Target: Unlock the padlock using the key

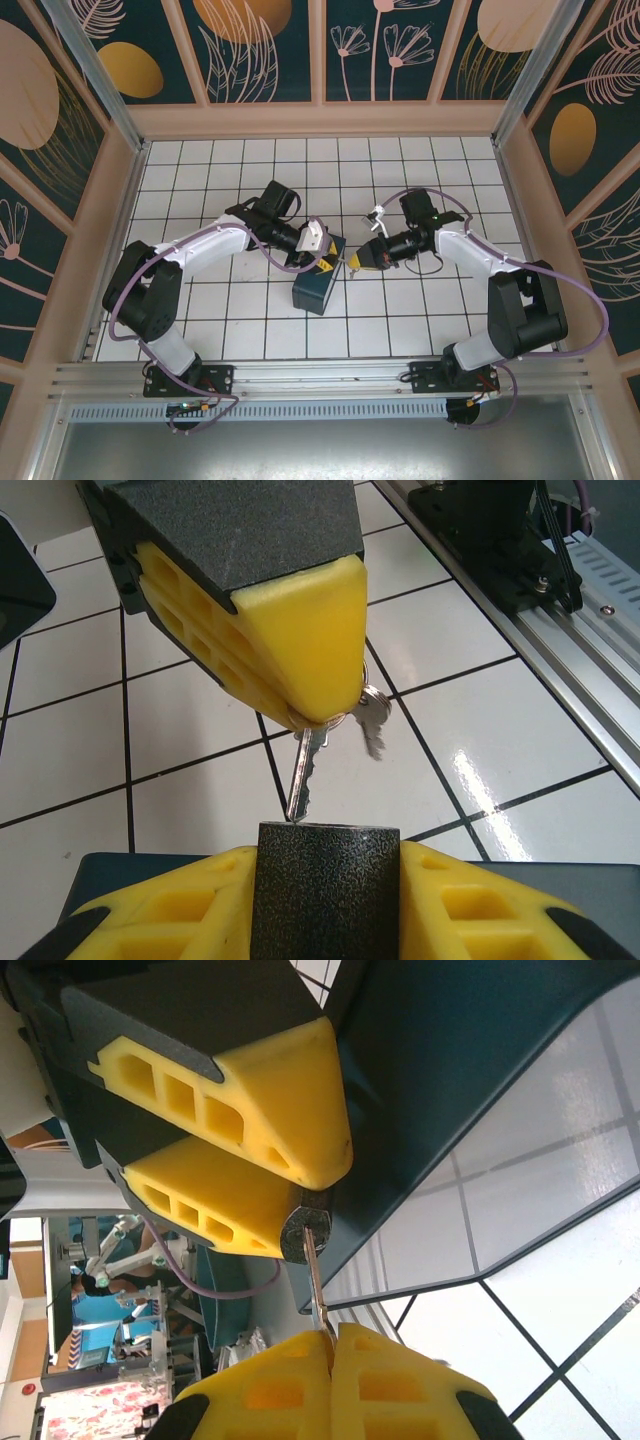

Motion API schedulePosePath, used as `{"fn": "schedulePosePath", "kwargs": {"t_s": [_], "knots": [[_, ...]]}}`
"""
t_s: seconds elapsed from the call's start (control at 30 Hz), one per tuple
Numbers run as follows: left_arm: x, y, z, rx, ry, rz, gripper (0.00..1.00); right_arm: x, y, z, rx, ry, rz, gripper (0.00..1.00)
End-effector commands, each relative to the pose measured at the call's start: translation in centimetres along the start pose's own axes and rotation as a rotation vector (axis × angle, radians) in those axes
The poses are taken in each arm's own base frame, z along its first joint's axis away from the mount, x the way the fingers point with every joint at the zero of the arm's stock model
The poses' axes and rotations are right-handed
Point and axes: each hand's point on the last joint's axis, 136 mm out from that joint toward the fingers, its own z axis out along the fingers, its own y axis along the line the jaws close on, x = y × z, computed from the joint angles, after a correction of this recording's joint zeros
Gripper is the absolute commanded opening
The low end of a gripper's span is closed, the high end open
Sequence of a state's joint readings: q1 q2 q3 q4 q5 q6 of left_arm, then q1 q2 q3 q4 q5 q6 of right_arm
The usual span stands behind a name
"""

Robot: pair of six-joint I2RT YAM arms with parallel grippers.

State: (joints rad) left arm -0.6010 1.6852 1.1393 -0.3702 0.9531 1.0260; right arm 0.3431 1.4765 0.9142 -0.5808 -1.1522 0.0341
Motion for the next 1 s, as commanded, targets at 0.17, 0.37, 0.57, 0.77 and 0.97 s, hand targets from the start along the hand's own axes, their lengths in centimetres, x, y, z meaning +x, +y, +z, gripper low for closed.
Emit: {"fn": "schedulePosePath", "kwargs": {"t_s": [0.17, 0.37, 0.57, 0.77, 0.97], "knots": [[0.3, 0.4, 0.0, -0.011, 0.018, 0.025, 0.34, 0.2, 0.3, 0.4, -0.009, 0.027, -0.012, 0.00], [0.2, 0.4, 0.0, -0.014, 0.016, 0.026, 0.34, 0.3, 0.1, 0.7, 0.000, 0.036, -0.010, 0.00], [0.4, 0.4, 0.1, -0.013, 0.026, 0.024, 0.34, -0.1, 0.4, 0.6, -0.002, 0.028, -0.017, 0.00], [0.5, 0.5, 0.0, -0.020, 0.033, 0.028, 0.34, -0.5, 0.5, 0.5, -0.003, 0.024, -0.019, 0.00], [0.6, 0.3, 0.0, -0.014, 0.036, 0.027, 0.34, -0.5, 0.3, 0.5, 0.021, 0.017, -0.017, 0.00]]}}
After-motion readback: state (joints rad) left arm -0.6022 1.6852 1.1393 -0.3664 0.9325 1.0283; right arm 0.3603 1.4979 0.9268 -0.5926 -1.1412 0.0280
